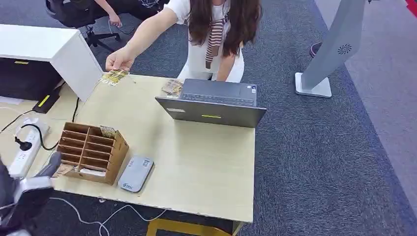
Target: Pass the card to the sensor for recognition and then transmit it.
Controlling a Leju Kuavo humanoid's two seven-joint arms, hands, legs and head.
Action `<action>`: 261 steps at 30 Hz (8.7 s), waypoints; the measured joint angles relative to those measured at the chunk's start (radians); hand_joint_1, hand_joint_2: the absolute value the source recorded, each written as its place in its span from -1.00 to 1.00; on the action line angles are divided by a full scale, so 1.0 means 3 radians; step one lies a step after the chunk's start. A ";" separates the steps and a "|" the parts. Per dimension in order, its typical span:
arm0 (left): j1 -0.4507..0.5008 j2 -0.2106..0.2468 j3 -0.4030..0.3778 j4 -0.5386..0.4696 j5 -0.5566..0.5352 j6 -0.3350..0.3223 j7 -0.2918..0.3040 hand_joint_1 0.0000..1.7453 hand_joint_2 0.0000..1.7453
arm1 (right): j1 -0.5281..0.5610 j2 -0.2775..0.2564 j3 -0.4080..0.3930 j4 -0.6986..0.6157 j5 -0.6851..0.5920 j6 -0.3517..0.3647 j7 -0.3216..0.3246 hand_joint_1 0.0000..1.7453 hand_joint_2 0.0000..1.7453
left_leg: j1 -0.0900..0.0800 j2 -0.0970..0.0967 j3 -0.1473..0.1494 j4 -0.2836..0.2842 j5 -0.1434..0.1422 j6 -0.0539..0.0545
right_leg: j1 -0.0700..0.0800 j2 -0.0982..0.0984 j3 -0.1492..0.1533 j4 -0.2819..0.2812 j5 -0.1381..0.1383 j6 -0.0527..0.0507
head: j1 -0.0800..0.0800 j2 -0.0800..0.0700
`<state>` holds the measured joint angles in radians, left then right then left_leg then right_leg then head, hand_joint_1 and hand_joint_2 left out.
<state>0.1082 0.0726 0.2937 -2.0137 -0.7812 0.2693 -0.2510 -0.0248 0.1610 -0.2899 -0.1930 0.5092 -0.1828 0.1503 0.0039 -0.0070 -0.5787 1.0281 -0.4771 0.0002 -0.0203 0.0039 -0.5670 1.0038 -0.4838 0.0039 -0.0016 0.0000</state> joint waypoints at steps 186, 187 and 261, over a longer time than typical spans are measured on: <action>-0.2563 0.1003 -0.1683 0.3537 -0.2028 0.0673 0.1147 0.26 1.00 | -0.0036 0.0038 -0.0071 0.0013 0.0987 0.0237 -0.0018 -1.00 1.00 | 0.0002 0.0025 -0.0038 0.0002 0.0026 -0.0005 | 0.0003 0.0027 -0.0042 -0.0001 0.0040 0.0000 | 0.0001 0.0000; -0.2564 0.1003 -0.1683 0.3547 -0.2021 0.0677 0.1146 -1.00 1.00 | -0.0036 0.0038 -0.0071 0.0013 0.0987 0.0237 -0.0018 -1.00 1.00 | 0.0002 0.0025 -0.0038 0.0002 0.0026 -0.0005 | 0.0003 0.0027 -0.0042 -0.0001 0.0040 0.0000 | 0.0000 0.0000; 0.0865 0.0801 -0.0785 0.0774 -0.1489 0.0784 0.0925 -1.00 1.00 | -0.0010 0.0108 -0.0558 0.0013 0.0999 -0.0004 0.0034 -1.00 1.00 | 0.0001 0.0023 -0.0036 0.0001 0.0006 -0.0003 | 0.0002 0.0022 -0.0035 -0.0002 0.0021 0.0005 | 0.0000 0.0000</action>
<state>0.3677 0.3129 0.0582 -1.7816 -1.2279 0.5045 0.0266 -0.0280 0.1934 -0.4574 -0.1892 0.8091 -0.1839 0.1606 0.0043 -0.0002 -0.5895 1.0284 -0.4752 -0.0007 -0.0196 0.0106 -0.5776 1.0032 -0.4775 0.0053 -0.0016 0.0000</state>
